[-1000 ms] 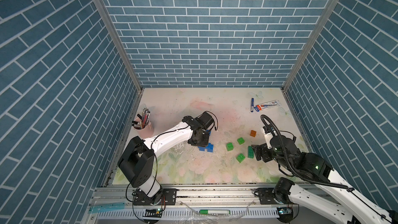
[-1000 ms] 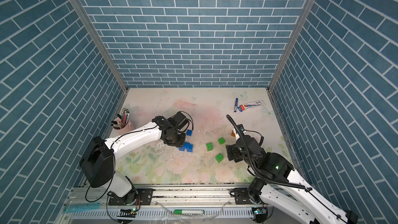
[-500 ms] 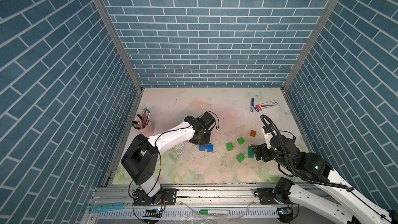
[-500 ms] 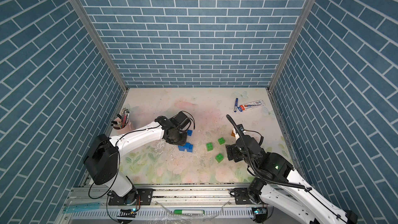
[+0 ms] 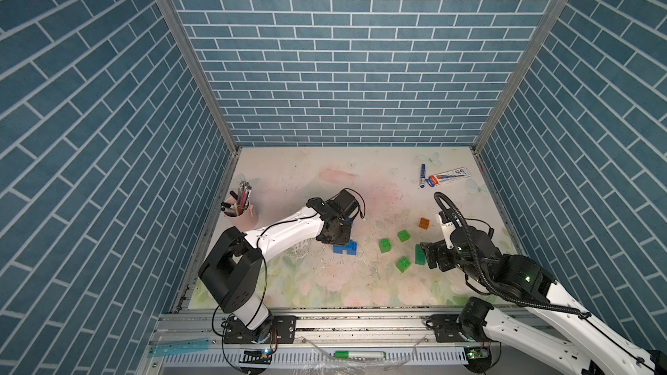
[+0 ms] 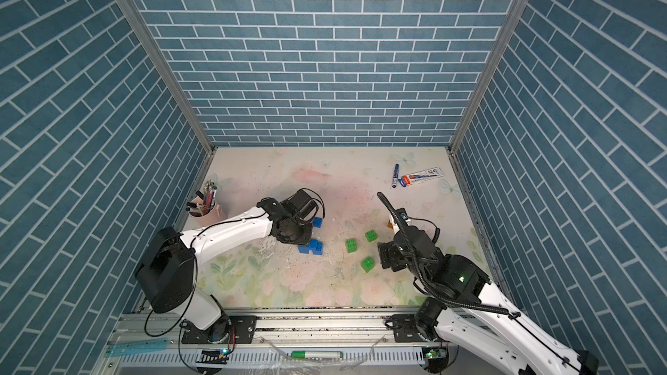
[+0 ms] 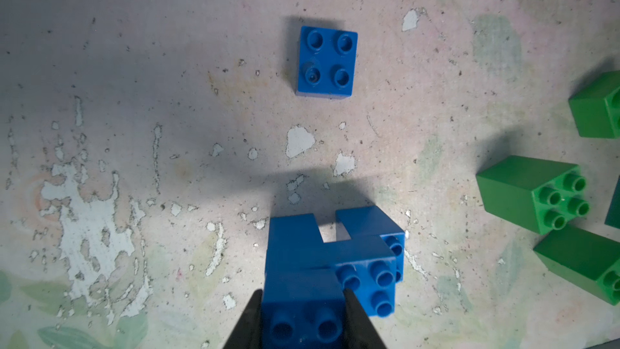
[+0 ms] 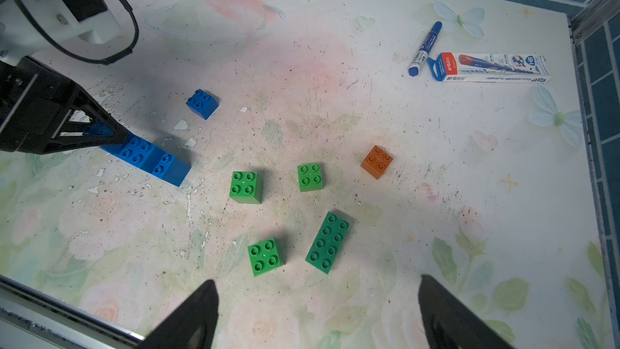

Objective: Assemble the letter h with lego
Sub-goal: Assemble the lego brick with the lego brick.

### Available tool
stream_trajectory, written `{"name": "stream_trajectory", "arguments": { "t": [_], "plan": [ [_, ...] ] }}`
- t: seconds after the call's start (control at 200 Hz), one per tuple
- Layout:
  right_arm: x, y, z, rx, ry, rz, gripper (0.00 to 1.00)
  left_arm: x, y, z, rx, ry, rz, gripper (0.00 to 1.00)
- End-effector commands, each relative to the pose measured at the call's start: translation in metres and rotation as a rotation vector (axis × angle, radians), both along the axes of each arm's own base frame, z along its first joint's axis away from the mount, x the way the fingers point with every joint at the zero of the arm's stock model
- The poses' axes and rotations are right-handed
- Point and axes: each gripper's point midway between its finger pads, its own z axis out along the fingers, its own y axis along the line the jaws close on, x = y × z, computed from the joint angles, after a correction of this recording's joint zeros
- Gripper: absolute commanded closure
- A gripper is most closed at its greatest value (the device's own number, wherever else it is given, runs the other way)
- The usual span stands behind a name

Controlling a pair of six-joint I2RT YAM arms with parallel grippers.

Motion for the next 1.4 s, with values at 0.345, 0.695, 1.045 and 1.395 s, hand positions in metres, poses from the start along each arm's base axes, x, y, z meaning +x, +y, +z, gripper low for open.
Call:
{"name": "stream_trajectory", "arguments": {
  "t": [0.345, 0.695, 1.045, 1.395],
  "plan": [
    [0.002, -0.001, -0.002, 0.001, 0.002, -0.022, 0.08, -0.007, 0.014, -0.001, 0.026, -0.01, 0.07, 1.0],
    [0.002, 0.0, -0.002, 0.005, 0.001, -0.021, 0.08, -0.005, 0.011, 0.01, -0.047, -0.026, 0.187, 1.0],
    [0.002, 0.0, -0.003, 0.002, 0.004, -0.02, 0.08, -0.011, 0.012, -0.004, -0.045, 0.004, 0.179, 1.0],
    [0.003, 0.001, -0.004, -0.002, 0.009, -0.018, 0.09, -0.01, 0.012, -0.006, -0.043, 0.003, 0.196, 1.0]
  ]
}}
